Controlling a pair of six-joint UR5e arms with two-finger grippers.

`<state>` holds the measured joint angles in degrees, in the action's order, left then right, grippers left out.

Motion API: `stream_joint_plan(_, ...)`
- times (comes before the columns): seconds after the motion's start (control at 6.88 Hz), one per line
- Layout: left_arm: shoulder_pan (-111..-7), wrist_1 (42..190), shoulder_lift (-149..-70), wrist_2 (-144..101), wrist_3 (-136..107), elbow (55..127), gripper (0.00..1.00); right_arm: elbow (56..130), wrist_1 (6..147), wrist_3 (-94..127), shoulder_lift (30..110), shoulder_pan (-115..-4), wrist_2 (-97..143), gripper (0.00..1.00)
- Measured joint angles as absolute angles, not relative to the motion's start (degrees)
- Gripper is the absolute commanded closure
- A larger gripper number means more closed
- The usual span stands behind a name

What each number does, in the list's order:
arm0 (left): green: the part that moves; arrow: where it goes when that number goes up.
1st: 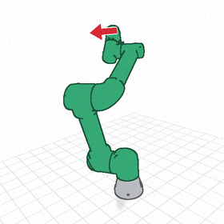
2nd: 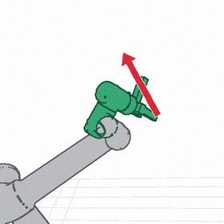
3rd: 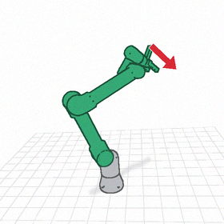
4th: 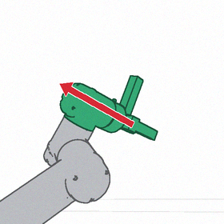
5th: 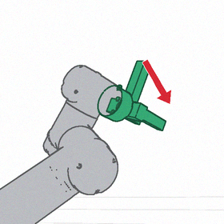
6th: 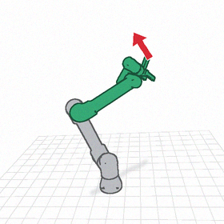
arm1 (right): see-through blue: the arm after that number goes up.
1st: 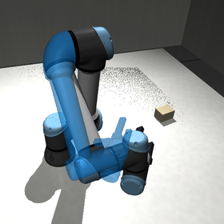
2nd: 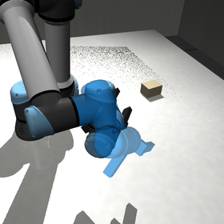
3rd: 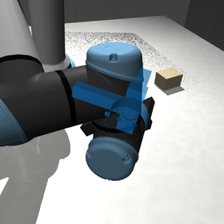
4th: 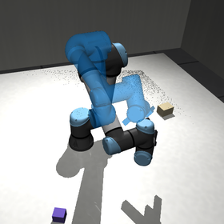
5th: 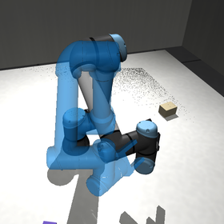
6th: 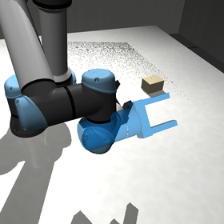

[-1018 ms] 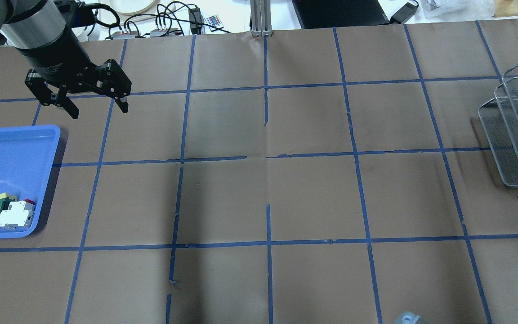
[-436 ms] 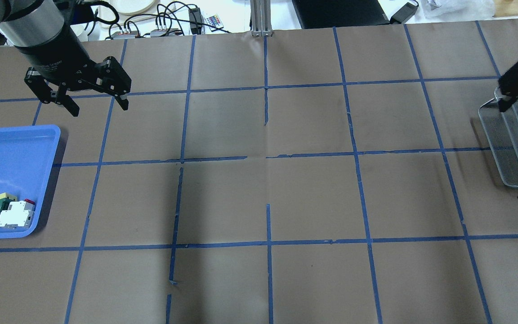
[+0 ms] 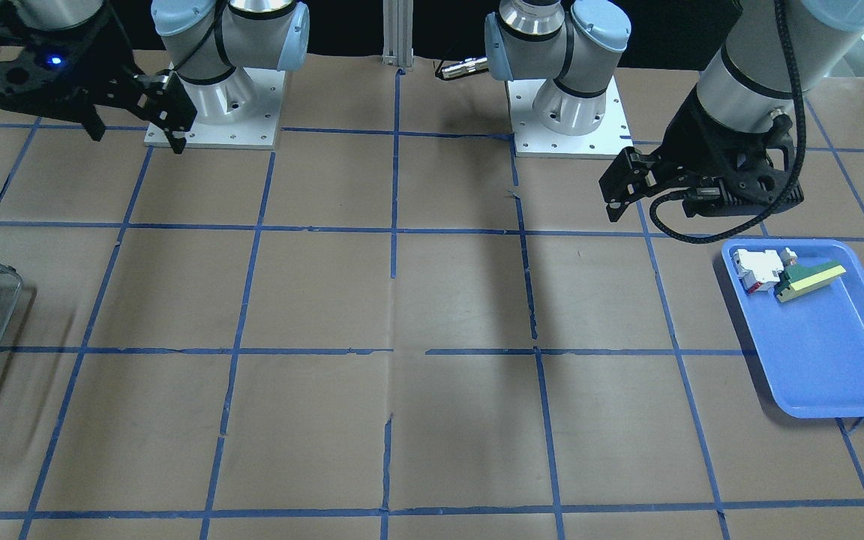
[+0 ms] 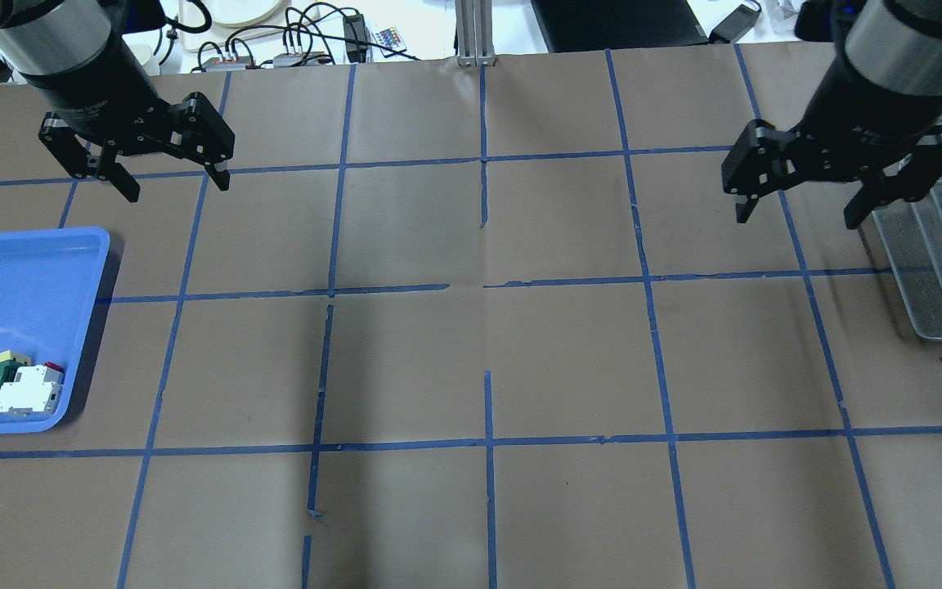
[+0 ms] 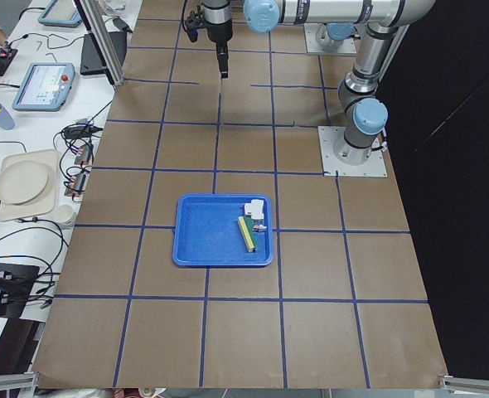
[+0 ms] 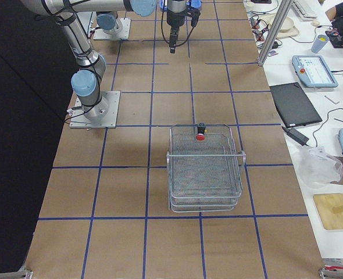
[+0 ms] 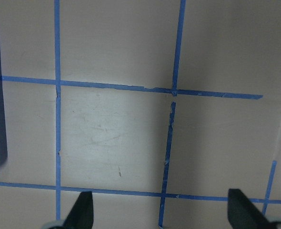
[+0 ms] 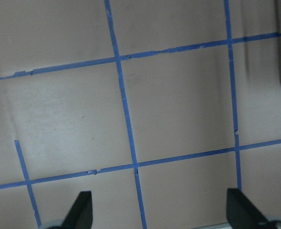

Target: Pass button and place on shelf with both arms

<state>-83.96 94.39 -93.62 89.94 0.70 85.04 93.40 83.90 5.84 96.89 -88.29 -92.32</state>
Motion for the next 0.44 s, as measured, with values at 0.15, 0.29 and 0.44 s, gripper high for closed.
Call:
stream_joint_plan(0.15, -83.9, 94.2, -93.7, 90.0, 0.7, 85.0, 0.0, 95.0, 83.9, 6.6, 97.5, -89.9, -92.2, 0.0)
stream_joint_plan(0.29, -83.9, 94.1, -93.7, 90.0, 0.7, 84.9, 0.0, 96.7, 84.2, 6.6, 98.1, -90.3, -91.9, 0.0)
stream_joint_plan(0.44, -84.0, 94.0, -93.7, 90.0, 0.7, 84.9, 0.0, 97.8, 84.7, 6.5, 98.4, -90.3, -91.6, 0.0)
